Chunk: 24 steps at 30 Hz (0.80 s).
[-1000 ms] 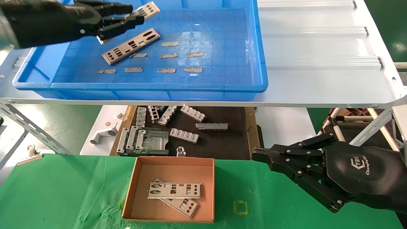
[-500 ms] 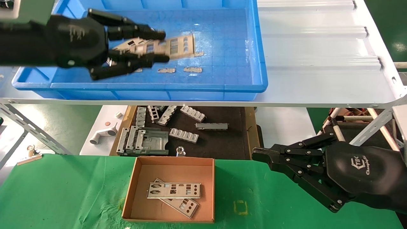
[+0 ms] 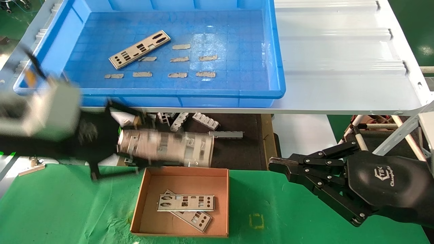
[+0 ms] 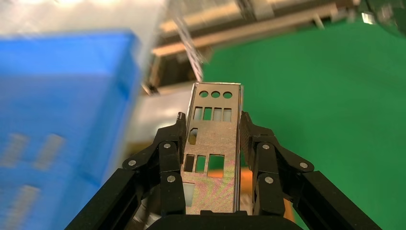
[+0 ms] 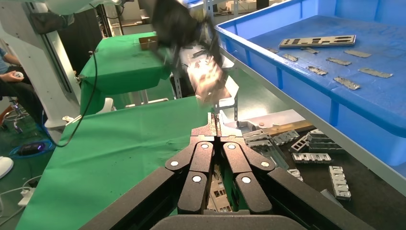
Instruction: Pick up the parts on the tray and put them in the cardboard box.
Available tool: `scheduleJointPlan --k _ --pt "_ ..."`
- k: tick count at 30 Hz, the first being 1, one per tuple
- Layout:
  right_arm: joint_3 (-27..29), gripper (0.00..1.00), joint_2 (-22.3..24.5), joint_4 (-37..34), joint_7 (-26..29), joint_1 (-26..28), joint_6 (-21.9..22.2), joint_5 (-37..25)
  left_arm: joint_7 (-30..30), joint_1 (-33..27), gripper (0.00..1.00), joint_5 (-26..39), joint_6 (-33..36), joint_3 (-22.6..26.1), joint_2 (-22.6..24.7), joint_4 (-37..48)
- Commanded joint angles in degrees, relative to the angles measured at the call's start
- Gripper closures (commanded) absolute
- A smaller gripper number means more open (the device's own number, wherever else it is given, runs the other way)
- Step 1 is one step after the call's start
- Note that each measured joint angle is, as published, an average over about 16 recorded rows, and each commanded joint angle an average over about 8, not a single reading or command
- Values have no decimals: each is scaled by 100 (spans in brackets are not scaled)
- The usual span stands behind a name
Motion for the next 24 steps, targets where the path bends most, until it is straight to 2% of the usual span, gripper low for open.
scheduleJointPlan --k 1,8,16,18,19,24 --pt "0 100 0 0 0 0 0 0 -46 299 100 25 -152 75 -140 -429" --pt "0 100 0 0 0 0 0 0 59 1381 100 722 -1417 435 57 -825" --pt "0 100 0 0 0 0 0 0 167 1764 98 1235 -2155 691 636 -187" --pt "0 100 0 0 0 0 0 0 249 1778 89 1283 -2204 719 760 -14" --pt "0 100 0 0 0 0 0 0 293 1779 81 1299 -2209 732 817 72" --pt "0 100 0 0 0 0 0 0 498 1729 22 1378 -2082 819 1057 519"
